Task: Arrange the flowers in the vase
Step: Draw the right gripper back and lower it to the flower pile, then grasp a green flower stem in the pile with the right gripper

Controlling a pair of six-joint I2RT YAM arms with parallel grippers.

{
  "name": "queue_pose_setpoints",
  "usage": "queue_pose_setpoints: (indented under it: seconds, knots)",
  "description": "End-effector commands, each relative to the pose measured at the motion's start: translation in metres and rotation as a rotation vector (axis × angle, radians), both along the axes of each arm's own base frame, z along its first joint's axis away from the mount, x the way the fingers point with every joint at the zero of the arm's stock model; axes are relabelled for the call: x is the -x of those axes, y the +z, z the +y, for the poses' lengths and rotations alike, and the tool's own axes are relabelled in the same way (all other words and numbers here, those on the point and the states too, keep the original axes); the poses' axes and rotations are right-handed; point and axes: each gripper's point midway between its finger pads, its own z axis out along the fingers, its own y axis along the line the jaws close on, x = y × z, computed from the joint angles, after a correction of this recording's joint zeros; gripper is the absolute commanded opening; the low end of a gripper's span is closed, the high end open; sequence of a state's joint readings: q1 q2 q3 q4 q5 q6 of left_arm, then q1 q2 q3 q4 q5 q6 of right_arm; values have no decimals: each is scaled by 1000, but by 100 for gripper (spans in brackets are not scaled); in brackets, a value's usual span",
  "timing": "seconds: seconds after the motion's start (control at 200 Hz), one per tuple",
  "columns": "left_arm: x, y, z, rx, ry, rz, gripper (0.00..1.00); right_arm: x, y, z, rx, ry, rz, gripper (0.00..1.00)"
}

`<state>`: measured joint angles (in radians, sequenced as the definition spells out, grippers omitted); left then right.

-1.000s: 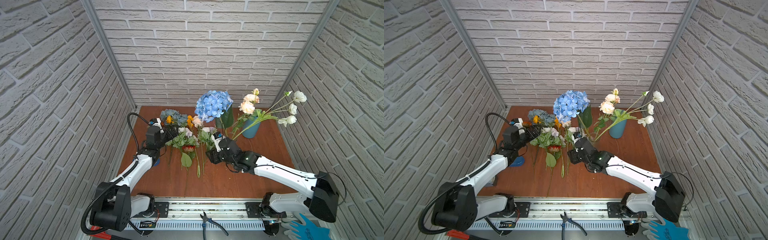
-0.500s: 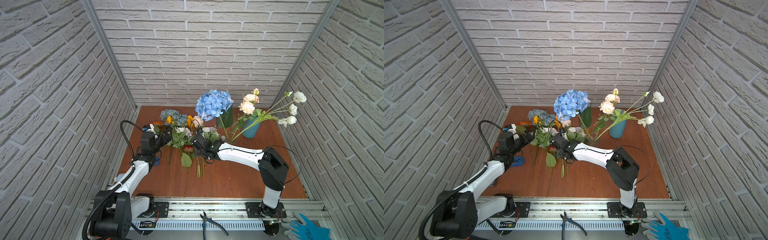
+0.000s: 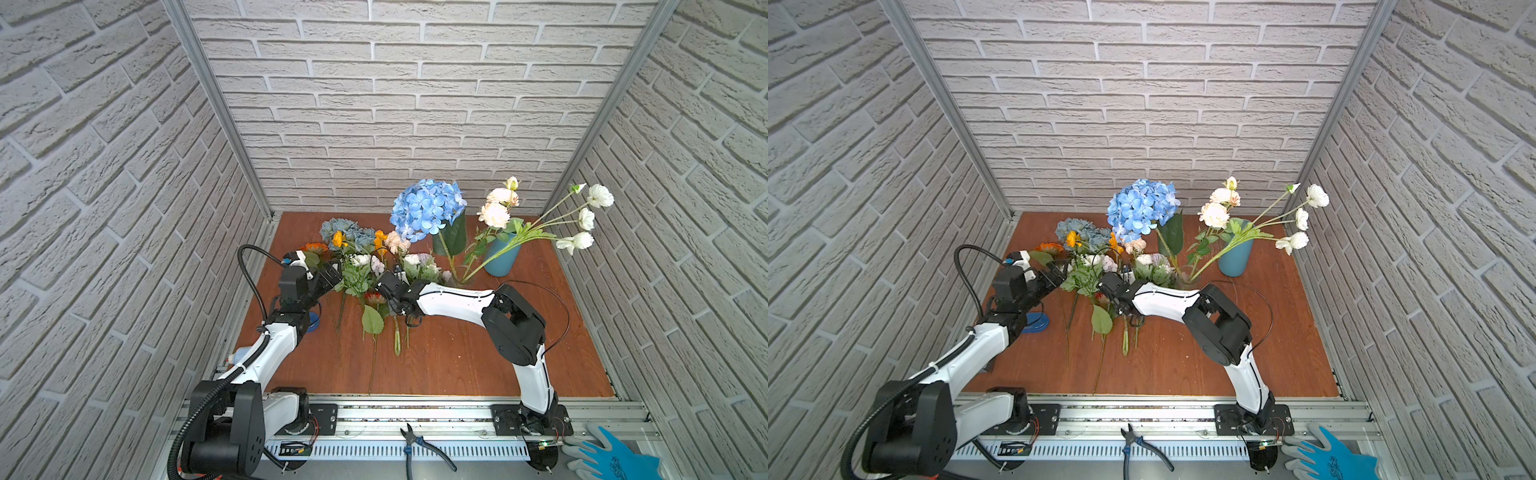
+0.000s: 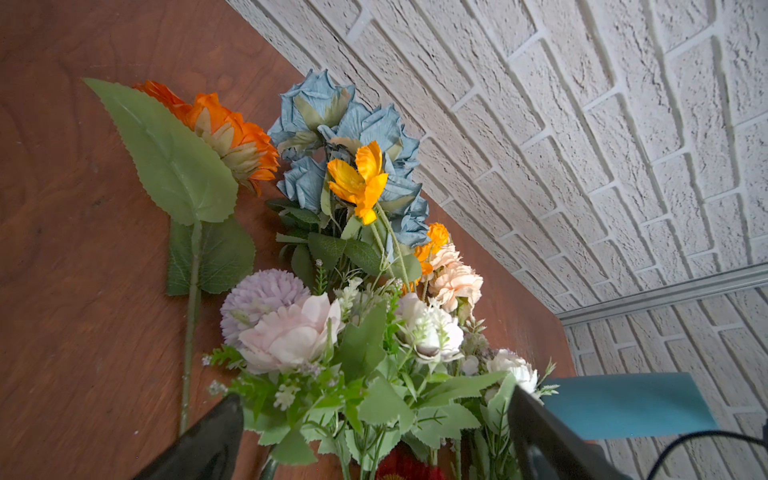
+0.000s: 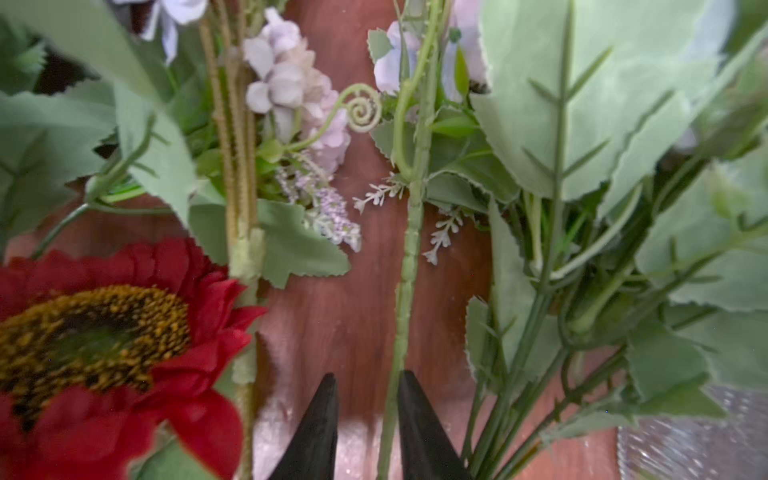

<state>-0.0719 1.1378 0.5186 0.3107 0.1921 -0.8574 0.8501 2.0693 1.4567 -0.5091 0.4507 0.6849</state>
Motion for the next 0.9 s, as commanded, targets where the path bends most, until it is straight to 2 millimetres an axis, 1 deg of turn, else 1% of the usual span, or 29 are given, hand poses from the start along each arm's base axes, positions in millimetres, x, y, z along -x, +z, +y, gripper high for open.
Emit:
queue_pose_setpoints:
  seconds: [0.0,0.185,0.33,0.385,0.46,0.61,0.895]
  knots:
    - [-4,8,2,11,3,-47,98,-4,10,-6,6,-32,-26,28]
    - [-6,5,2,17,3,-41,98,-5,16,-8,-11,-32,-48,28]
    - [-8,6,-1,25,-6,-42,98,-6,2,-17,-9,-55,-6,26]
    - [-8,7,0,26,-5,-43,98,-7,-2,-17,-22,-60,4,25]
    - [-7,8,0,25,-4,-45,98,-9,-2,-16,-35,-59,-2,23]
    - [-8,8,-1,27,-4,-45,98,-11,-1,-11,-56,-45,-3,14]
    - [-8,12,-1,32,-6,-52,98,-10,-11,-10,-72,-50,29,14]
